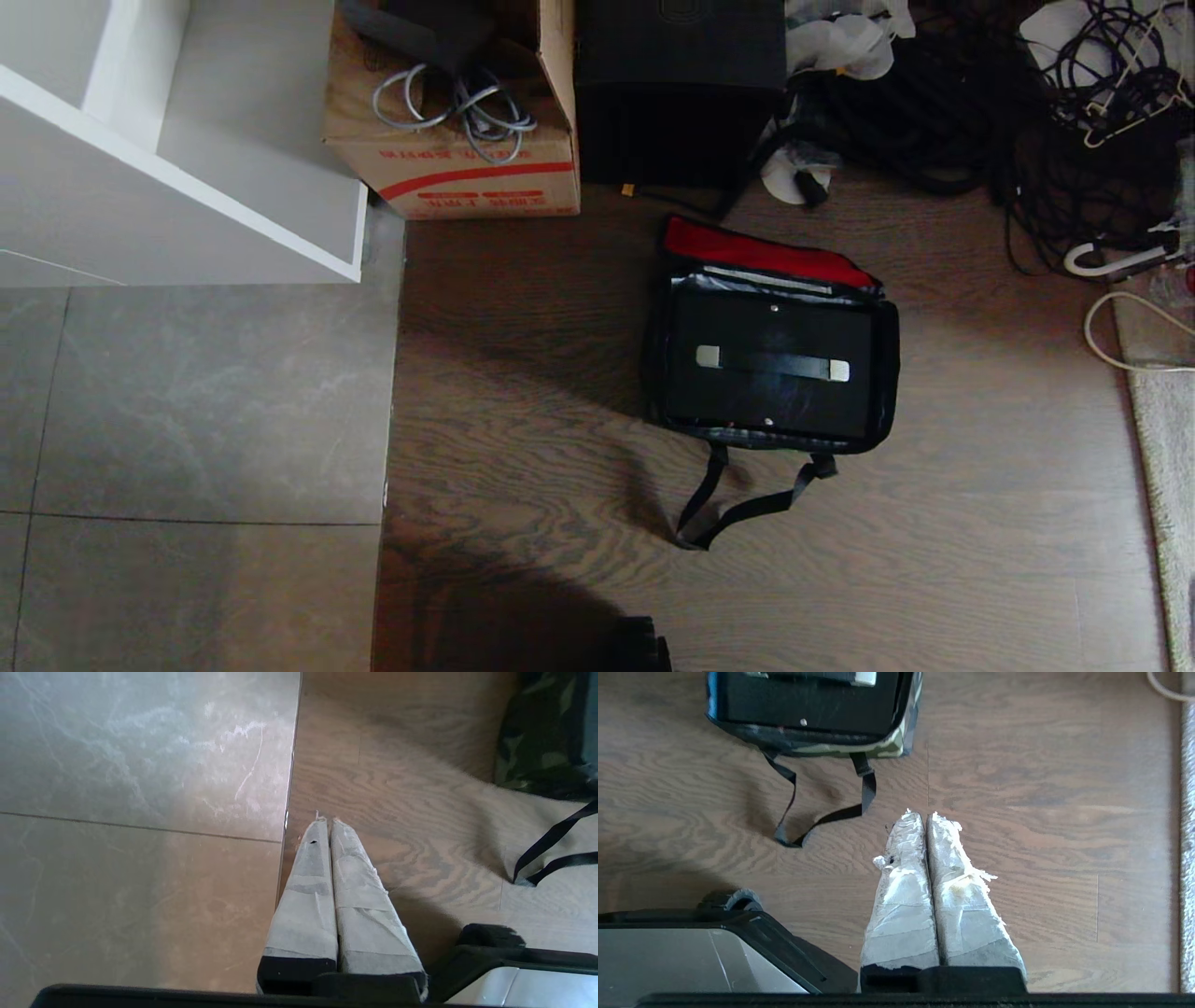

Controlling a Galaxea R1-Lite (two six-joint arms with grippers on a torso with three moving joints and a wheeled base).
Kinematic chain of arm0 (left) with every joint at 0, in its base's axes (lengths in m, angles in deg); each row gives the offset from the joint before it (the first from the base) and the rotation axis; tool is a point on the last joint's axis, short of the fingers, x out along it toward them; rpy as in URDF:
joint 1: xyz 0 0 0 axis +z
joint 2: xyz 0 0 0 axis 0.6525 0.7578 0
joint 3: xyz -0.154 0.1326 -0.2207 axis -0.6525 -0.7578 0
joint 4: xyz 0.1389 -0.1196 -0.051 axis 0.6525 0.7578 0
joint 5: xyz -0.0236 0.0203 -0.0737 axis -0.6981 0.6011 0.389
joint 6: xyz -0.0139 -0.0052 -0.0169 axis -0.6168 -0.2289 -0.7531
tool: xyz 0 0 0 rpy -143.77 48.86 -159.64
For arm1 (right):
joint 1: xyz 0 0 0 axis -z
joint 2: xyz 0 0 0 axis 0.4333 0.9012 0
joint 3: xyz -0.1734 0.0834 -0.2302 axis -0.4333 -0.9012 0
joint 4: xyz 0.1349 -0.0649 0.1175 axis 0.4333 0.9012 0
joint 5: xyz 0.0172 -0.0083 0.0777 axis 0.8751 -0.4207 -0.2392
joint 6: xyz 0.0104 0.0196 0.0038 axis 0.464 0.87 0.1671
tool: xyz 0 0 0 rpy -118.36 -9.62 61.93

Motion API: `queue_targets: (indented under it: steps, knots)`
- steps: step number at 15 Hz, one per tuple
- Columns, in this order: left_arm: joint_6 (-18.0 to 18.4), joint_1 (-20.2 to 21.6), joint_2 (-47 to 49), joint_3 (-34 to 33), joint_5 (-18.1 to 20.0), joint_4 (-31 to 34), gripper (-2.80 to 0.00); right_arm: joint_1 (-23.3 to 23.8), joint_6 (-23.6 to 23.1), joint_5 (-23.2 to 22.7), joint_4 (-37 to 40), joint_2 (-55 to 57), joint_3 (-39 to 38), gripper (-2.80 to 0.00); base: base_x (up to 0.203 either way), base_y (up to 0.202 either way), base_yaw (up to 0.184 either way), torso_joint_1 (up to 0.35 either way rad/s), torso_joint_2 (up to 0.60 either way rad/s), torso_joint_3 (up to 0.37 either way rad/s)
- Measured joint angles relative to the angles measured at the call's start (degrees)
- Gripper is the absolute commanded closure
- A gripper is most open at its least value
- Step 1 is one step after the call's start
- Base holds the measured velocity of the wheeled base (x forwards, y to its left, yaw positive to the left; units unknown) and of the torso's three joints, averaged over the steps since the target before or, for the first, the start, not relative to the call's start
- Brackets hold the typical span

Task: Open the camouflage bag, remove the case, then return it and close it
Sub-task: Grip the handle

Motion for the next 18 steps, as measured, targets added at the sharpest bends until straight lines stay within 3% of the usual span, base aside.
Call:
queue_targets:
  steps: [18]
  knots:
    - [0.0,0.0,0.0,0.0,0.0,0.0,0.00,0.0,0.0,0.0,0.0,0.0,0.0,0.00,0.000,0.000,0.000,0.002,0.00,0.192]
